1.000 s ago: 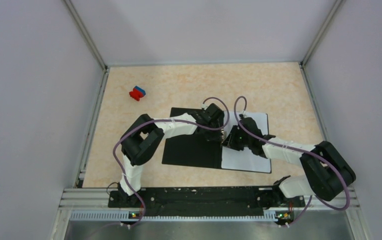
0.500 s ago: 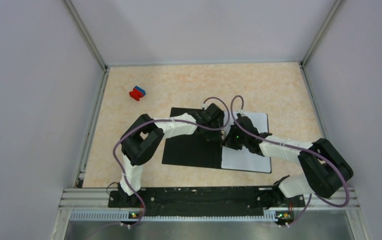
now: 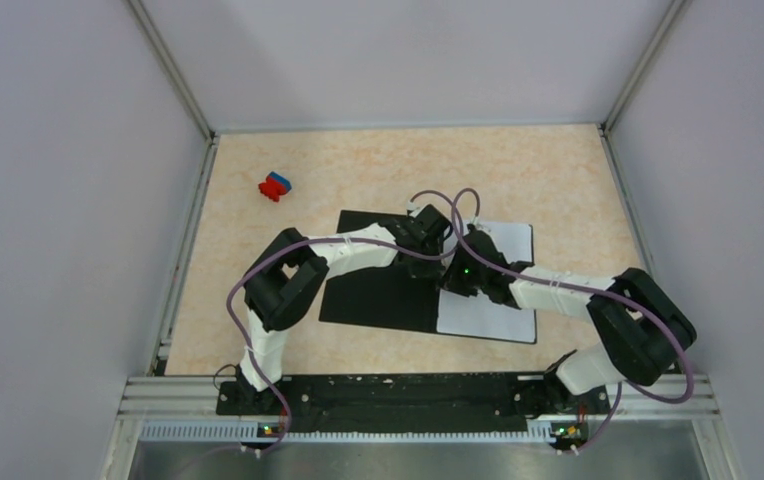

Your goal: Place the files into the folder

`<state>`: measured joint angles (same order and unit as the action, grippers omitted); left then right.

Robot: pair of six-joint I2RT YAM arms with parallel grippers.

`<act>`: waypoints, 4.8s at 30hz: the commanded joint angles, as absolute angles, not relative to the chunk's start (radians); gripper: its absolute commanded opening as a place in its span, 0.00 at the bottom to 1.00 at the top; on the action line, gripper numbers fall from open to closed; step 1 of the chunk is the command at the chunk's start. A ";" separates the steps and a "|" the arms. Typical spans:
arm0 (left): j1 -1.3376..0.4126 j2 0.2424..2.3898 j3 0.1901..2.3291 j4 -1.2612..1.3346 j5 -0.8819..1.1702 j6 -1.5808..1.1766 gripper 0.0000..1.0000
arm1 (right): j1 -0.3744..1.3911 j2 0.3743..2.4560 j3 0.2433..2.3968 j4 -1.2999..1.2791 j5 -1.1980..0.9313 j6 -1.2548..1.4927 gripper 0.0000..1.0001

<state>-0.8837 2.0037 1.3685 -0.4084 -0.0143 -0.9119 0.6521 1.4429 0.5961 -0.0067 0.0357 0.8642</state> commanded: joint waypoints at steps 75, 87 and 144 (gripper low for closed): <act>-0.795 2.143 1.515 -0.419 0.192 -0.717 0.00 | 0.574 1.648 0.559 -0.082 0.120 0.827 0.00; -0.820 2.089 1.481 -0.413 0.145 -0.765 0.00 | 0.573 1.621 0.610 -0.105 0.092 0.798 0.00; -0.435 1.638 1.254 -0.562 0.009 -0.745 0.00 | 0.692 1.662 1.034 -0.457 0.425 0.677 0.37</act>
